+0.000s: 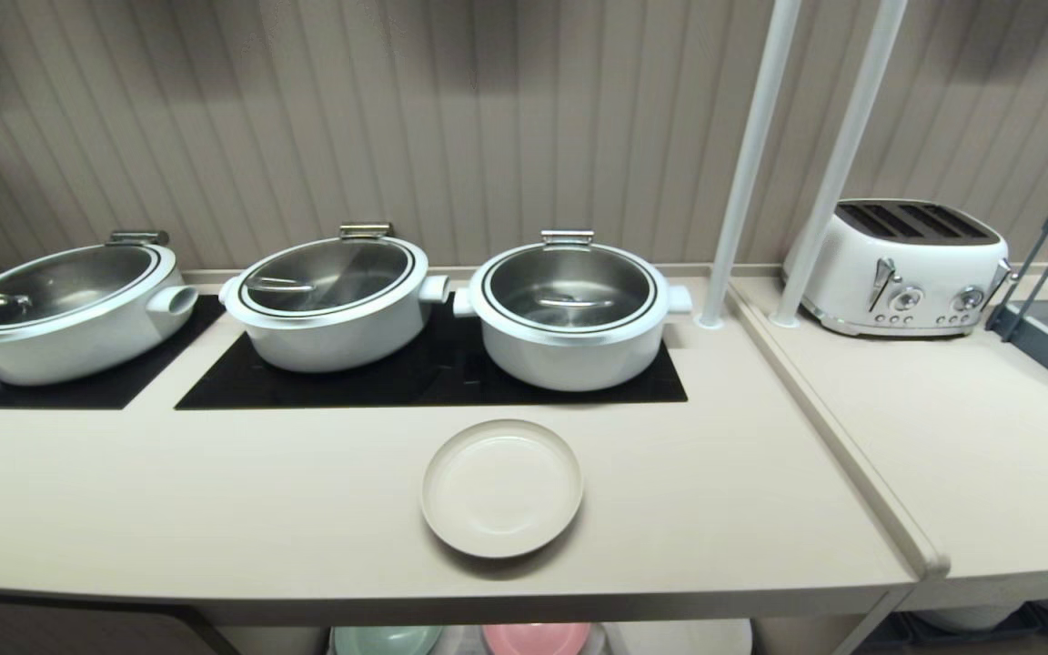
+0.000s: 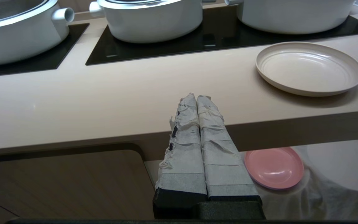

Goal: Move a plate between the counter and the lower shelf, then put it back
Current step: Pick up the plate

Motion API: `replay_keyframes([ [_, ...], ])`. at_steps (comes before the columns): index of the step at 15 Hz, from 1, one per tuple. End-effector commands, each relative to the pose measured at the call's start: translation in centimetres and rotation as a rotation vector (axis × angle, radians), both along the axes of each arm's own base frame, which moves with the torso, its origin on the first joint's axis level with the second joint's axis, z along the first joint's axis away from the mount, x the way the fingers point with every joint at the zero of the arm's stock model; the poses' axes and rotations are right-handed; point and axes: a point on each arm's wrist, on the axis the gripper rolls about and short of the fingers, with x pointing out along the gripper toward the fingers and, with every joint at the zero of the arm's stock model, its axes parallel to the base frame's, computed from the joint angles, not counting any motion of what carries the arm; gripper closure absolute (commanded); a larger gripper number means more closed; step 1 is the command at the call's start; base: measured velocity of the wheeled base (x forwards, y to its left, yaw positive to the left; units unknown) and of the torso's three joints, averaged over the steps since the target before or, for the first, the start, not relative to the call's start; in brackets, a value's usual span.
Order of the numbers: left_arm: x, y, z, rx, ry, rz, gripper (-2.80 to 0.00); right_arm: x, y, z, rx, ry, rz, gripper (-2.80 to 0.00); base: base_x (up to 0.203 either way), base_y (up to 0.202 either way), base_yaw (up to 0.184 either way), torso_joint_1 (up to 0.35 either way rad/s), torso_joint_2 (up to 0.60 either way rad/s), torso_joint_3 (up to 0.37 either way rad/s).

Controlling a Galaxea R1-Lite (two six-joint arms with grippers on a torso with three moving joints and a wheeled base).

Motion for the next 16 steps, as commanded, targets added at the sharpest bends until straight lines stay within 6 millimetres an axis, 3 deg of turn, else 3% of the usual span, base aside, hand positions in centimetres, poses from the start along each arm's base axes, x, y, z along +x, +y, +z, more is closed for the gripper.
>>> replay_keyframes([
  [1, 0.0, 0.0, 0.01, -0.003, -0.001, -0.001, 0.0, 0.0, 0.0, 0.0, 0.001, 0.0, 0.0, 0.0, 0.0, 0.0, 0.0, 0.0, 0.0, 0.0],
  [16, 0.0, 0.0, 0.01, -0.005, -0.001, -0.001, 0.0, 0.0, 0.0, 0.0, 0.001, 0.0, 0.0, 0.0, 0.0, 0.0, 0.0, 0.0, 0.0, 0.0],
])
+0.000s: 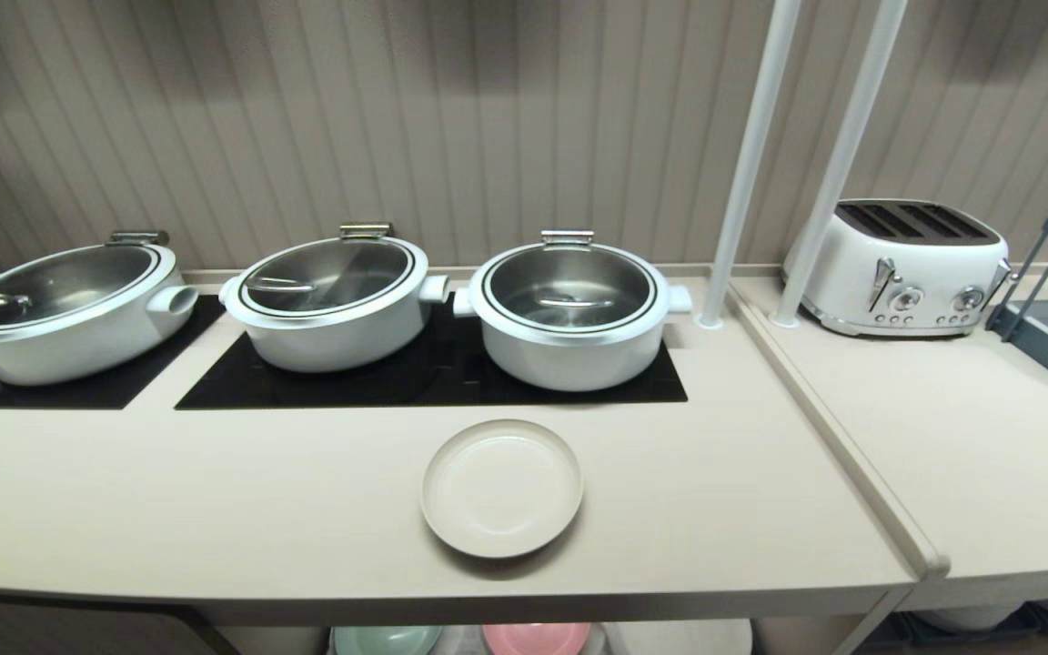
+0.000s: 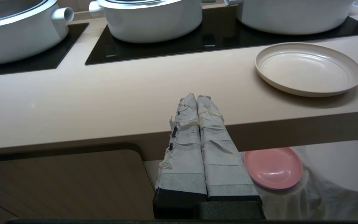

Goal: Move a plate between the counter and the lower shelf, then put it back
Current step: Pick up the plate

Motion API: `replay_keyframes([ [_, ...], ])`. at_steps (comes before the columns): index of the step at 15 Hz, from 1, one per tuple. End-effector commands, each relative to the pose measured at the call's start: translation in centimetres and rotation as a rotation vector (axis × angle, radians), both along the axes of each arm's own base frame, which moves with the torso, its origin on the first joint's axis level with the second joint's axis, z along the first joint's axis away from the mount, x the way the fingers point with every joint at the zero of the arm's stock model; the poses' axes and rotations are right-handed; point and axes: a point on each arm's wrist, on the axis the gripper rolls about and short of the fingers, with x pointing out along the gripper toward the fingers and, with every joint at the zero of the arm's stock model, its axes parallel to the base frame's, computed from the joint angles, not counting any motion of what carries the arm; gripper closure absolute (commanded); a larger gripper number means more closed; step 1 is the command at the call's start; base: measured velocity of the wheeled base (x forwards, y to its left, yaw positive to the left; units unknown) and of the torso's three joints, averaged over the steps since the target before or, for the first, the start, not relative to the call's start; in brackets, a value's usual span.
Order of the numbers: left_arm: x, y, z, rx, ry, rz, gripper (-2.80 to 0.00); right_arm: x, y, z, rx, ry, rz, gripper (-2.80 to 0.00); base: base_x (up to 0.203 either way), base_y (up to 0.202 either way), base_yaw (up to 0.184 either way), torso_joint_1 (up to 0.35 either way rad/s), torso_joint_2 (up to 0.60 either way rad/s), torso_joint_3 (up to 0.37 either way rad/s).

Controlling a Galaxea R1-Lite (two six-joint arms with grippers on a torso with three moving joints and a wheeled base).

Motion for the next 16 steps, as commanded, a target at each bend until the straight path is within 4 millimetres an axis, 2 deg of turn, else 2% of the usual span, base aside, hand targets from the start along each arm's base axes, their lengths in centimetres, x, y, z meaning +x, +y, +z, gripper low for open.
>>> replay_keyframes([
  [1, 0.0, 0.0, 0.0, 0.0, 0.0, 0.0, 0.0, 0.0, 0.0, 0.01, 0.0, -0.001, 0.0, 0.0, 0.0, 0.0, 0.0, 0.0, 0.0, 0.0],
  [16, 0.0, 0.0, 0.0, 0.0, 0.0, 0.0, 0.0, 0.0, 0.0, 0.01, 0.0, -0.001, 0.0, 0.0, 0.0, 0.0, 0.0, 0.0, 0.0, 0.0],
])
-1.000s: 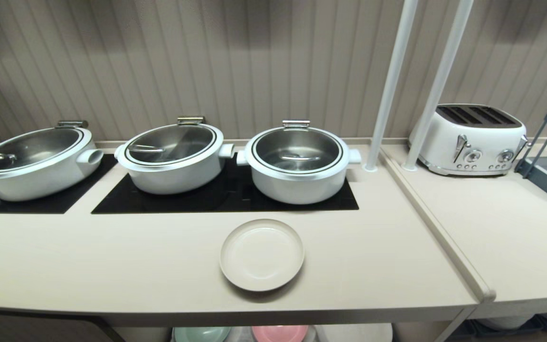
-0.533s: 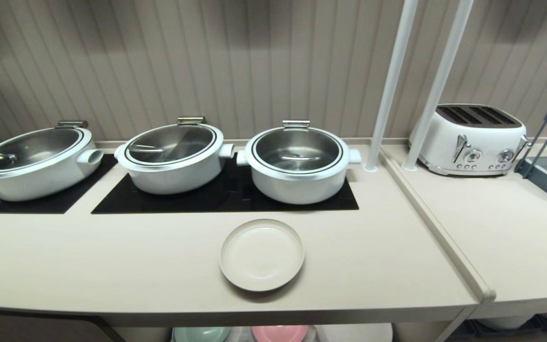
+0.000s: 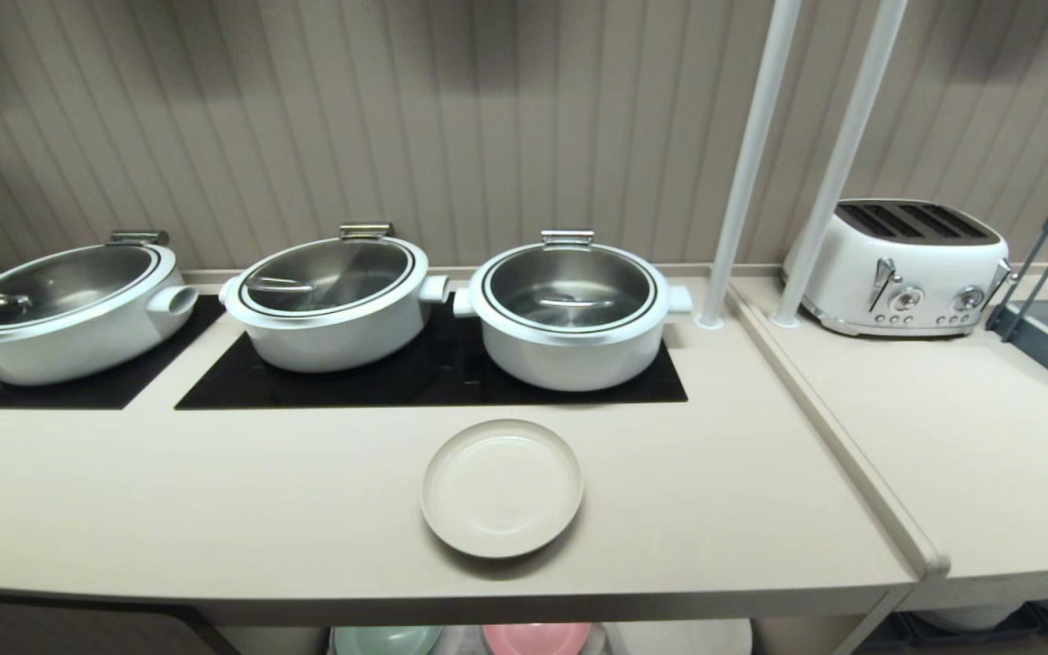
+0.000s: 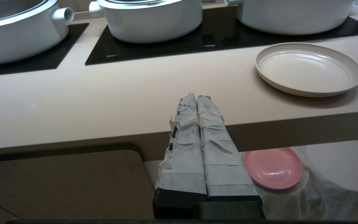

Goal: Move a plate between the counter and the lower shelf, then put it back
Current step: Pick up the plate

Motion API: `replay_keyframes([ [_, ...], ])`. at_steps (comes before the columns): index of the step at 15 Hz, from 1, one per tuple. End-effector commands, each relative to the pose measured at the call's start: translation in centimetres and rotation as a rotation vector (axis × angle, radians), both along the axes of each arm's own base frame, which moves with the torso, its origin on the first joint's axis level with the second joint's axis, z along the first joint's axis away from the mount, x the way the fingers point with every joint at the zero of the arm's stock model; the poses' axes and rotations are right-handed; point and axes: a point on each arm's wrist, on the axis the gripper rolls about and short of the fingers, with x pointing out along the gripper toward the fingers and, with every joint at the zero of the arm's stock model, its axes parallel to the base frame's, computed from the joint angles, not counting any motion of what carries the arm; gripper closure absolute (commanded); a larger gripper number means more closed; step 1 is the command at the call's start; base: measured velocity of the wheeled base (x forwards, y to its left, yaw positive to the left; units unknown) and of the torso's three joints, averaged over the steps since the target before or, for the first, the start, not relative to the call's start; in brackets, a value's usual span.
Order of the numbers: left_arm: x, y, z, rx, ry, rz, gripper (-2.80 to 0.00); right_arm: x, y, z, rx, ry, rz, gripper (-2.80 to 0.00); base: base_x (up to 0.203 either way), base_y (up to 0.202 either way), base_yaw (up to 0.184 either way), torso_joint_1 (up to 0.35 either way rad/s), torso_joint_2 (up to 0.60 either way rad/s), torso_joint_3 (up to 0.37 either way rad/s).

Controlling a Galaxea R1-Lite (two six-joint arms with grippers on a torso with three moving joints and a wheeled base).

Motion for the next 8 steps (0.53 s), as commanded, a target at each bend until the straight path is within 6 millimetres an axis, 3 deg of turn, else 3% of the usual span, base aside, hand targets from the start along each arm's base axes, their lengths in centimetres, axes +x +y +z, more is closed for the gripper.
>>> replay_keyframes([
  [1, 0.0, 0.0, 0.0, 0.0, 0.0, -0.001, 0.0, 0.0, 0.0, 0.0, 0.0, 0.0, 0.0, 0.0, 0.0, 0.0, 0.0, 0.0, 0.0, 0.0],
  [8, 0.0, 0.0, 0.0, 0.0, 0.0, 0.0, 0.0, 0.0, 0.0, 0.0, 0.0, 0.0, 0.0, 0.0, 0.0, 0.0, 0.0, 0.0, 0.0, 0.0],
])
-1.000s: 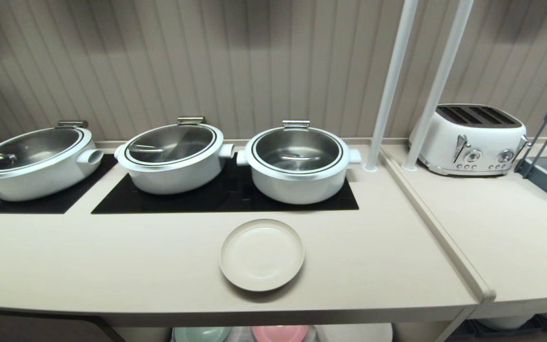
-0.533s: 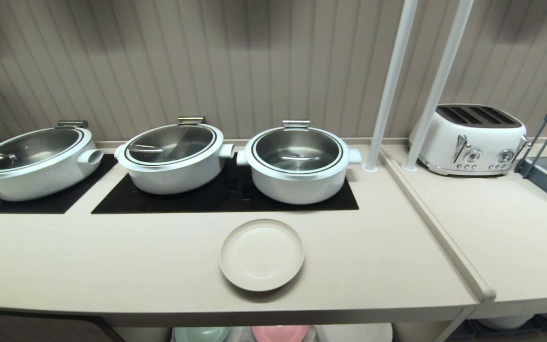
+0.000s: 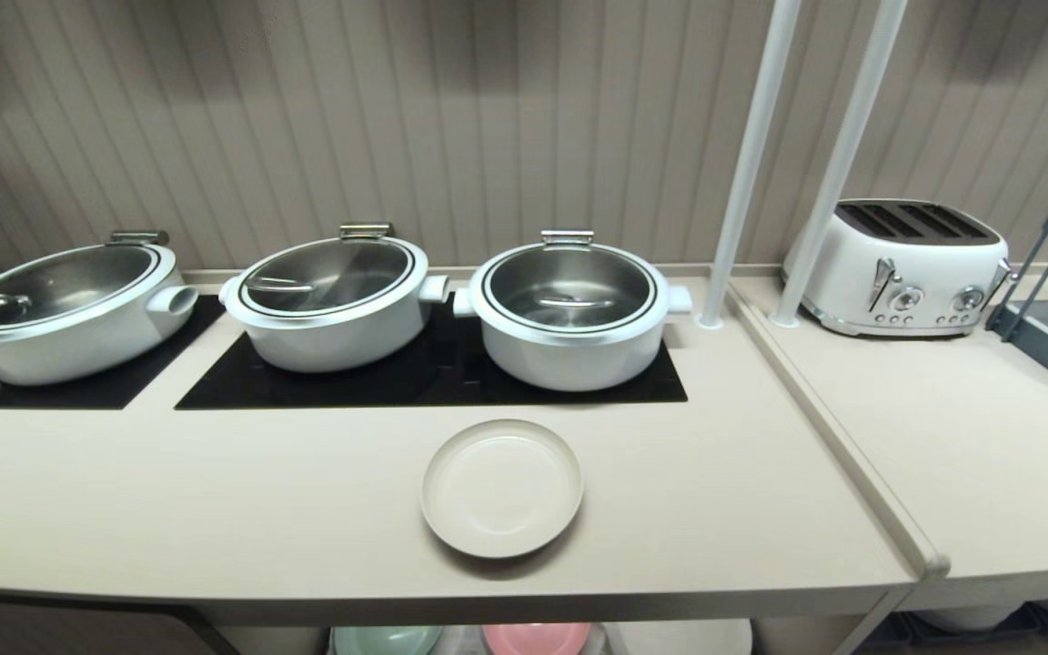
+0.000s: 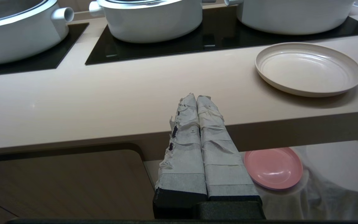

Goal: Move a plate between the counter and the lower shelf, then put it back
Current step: Pick up the plate

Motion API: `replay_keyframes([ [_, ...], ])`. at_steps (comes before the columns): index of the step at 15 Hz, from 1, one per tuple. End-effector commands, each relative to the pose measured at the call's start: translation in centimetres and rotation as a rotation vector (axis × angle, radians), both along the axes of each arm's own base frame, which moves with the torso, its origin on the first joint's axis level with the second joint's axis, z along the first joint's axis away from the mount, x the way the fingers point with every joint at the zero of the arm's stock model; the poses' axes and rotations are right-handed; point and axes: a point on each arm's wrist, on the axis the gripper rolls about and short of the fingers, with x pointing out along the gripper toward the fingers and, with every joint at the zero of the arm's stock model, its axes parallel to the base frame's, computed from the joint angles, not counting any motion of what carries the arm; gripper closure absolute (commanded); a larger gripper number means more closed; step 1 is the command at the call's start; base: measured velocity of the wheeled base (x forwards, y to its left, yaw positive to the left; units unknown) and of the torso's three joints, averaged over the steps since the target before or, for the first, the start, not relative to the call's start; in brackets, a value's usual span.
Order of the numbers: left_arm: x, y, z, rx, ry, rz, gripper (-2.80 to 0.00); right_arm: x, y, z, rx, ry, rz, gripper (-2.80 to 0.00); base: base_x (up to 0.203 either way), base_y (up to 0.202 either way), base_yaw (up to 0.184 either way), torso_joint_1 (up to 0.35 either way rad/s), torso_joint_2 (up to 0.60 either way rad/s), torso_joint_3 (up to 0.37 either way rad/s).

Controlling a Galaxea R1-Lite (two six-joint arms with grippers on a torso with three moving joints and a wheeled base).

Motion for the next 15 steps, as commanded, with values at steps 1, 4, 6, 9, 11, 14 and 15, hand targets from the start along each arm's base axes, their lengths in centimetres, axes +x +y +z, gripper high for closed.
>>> replay_keyframes([
  [1, 0.0, 0.0, 0.0, 0.001, 0.0, 0.0, 0.0, 0.0, 0.0, 0.01, 0.0, -0.001, 0.0, 0.0, 0.0, 0.0, 0.0, 0.0, 0.0, 0.0],
  [4, 0.0, 0.0, 0.0, 0.0, 0.0, 0.0, 0.0, 0.0, 0.0, 0.01, 0.0, -0.001, 0.0, 0.0, 0.0, 0.0, 0.0, 0.0, 0.0, 0.0],
  [6, 0.0, 0.0, 0.0, 0.0, 0.0, 0.0, 0.0, 0.0, 0.0, 0.01, 0.0, -0.001, 0.0, 0.0, -0.002, -0.025, -0.003, -0.001, 0.0, -0.001],
  [9, 0.0, 0.0, 0.0, 0.0, 0.0, 0.0, 0.0, 0.0, 0.0, 0.01, 0.0, -0.001, 0.0, 0.0, -0.001, -0.166, -0.005, 0.001, 0.0, 0.003],
  [11, 0.0, 0.0, 0.0, -0.003, 0.0, 0.0, 0.0, 0.0, 0.0, 0.01, 0.0, -0.001, 0.0, 0.0, 0.0, -0.194, 0.004, 0.006, 0.0, 0.003],
  [14, 0.0, 0.0, 0.0, -0.007, 0.0, -0.001, 0.0, 0.0, 0.0, 0.01, 0.0, -0.001, 0.0, 0.0, 0.0, -0.194, 0.002, 0.003, 0.0, 0.004],
  [15, 0.0, 0.0, 0.0, -0.007, 0.0, -0.001, 0.0, 0.0, 0.0, 0.01, 0.0, -0.001, 0.0, 0.0, 0.0, -0.192, 0.003, 0.002, 0.0, 0.004],
])
